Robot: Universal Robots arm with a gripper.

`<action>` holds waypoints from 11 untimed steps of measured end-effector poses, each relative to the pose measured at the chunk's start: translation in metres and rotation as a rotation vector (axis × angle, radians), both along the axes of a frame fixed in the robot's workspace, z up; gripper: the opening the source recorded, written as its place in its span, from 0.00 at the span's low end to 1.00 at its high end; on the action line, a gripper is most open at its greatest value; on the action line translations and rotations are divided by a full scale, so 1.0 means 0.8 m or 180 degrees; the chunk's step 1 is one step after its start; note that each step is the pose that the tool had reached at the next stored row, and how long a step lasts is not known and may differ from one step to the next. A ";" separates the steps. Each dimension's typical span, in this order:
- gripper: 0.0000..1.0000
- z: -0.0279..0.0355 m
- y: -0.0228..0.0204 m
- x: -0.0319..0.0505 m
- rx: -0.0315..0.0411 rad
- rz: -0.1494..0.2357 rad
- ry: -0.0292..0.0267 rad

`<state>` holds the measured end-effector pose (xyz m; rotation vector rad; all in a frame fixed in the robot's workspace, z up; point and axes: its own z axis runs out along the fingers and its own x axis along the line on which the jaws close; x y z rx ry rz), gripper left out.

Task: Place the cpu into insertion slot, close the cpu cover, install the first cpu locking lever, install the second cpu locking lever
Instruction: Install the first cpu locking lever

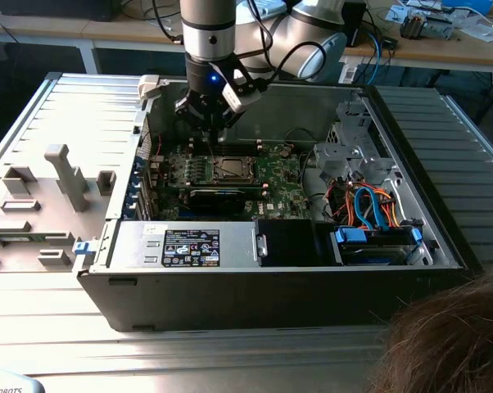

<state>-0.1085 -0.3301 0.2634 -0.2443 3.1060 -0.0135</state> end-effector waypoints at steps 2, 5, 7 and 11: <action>0.11 -0.0001 0.0000 -0.001 0.0000 0.0000 0.0000; 0.11 -0.0002 0.0000 -0.001 0.0000 0.0000 0.0000; 0.11 -0.0002 0.0000 -0.002 0.0000 0.0000 0.0000; 0.11 -0.0003 0.0000 -0.004 0.0000 0.0000 0.0000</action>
